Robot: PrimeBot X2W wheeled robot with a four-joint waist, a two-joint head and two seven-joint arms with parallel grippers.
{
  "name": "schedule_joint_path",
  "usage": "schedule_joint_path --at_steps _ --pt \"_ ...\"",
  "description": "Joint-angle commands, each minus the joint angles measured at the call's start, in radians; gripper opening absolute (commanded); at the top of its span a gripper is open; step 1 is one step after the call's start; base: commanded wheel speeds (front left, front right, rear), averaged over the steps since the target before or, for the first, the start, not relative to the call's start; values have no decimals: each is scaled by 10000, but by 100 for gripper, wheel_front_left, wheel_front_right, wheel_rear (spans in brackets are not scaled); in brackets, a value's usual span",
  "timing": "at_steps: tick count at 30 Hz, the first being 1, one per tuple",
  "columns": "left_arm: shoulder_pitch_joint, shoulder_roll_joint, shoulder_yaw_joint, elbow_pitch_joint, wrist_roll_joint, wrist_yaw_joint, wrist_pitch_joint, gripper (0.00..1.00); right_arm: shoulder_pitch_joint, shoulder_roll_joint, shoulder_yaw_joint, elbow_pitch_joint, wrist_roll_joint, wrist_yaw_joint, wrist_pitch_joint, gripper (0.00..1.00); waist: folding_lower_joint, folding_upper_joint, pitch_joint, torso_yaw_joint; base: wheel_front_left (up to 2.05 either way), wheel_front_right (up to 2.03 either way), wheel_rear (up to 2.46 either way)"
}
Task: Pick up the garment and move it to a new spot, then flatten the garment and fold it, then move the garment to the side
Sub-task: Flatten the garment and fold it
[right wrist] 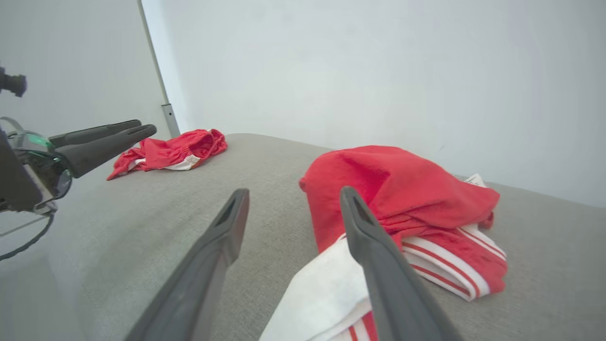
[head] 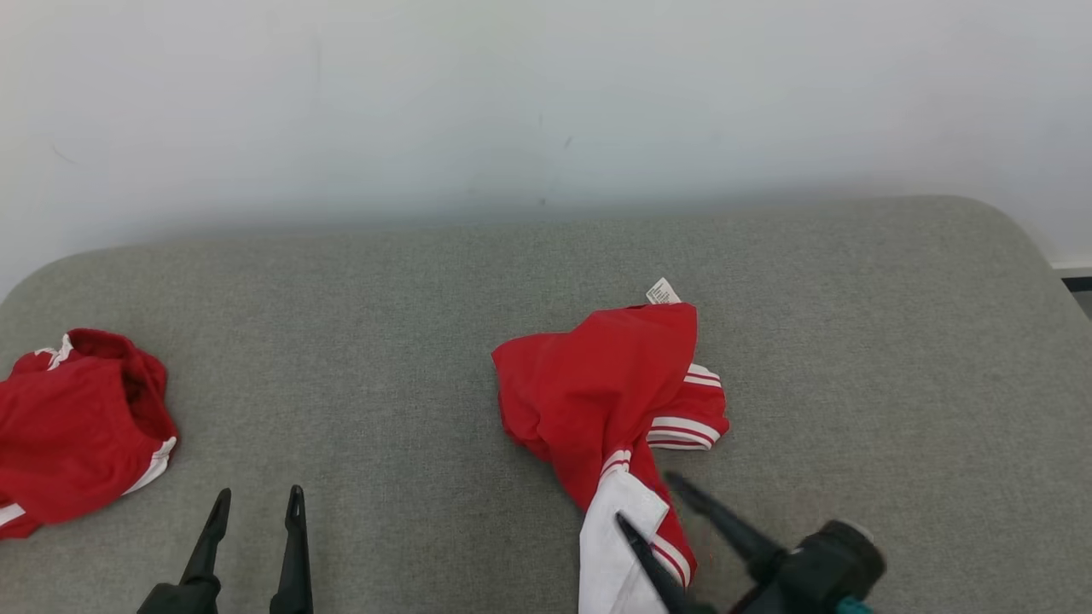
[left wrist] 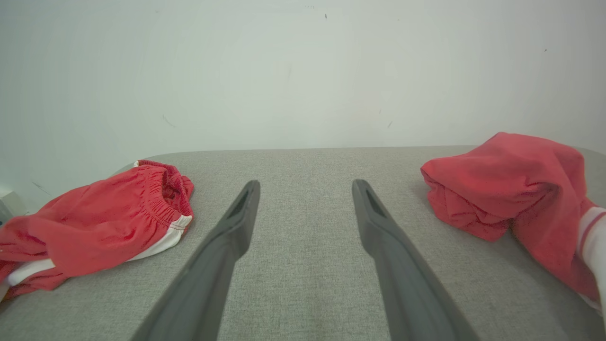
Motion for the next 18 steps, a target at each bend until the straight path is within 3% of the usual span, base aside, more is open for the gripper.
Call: schedule_joint_path --at_steps 1,9,18 --pt "29 21 59 -85 14 -57 -34 100 267 -76 -491 -258 -66 -22 -4 100 0 0 -28 -33 0 0 0" --pt "-9 -31 12 -109 90 -57 -34 100 -201 -157 -2237 182 -51 -22 -4 100 0 0 -45 74 0 0 0" --pt "-76 -10 -23 -112 120 -50 -34 100 -2065 -255 -2437 2200 258 -22 234 100 0 0 159 389 0 0 0"
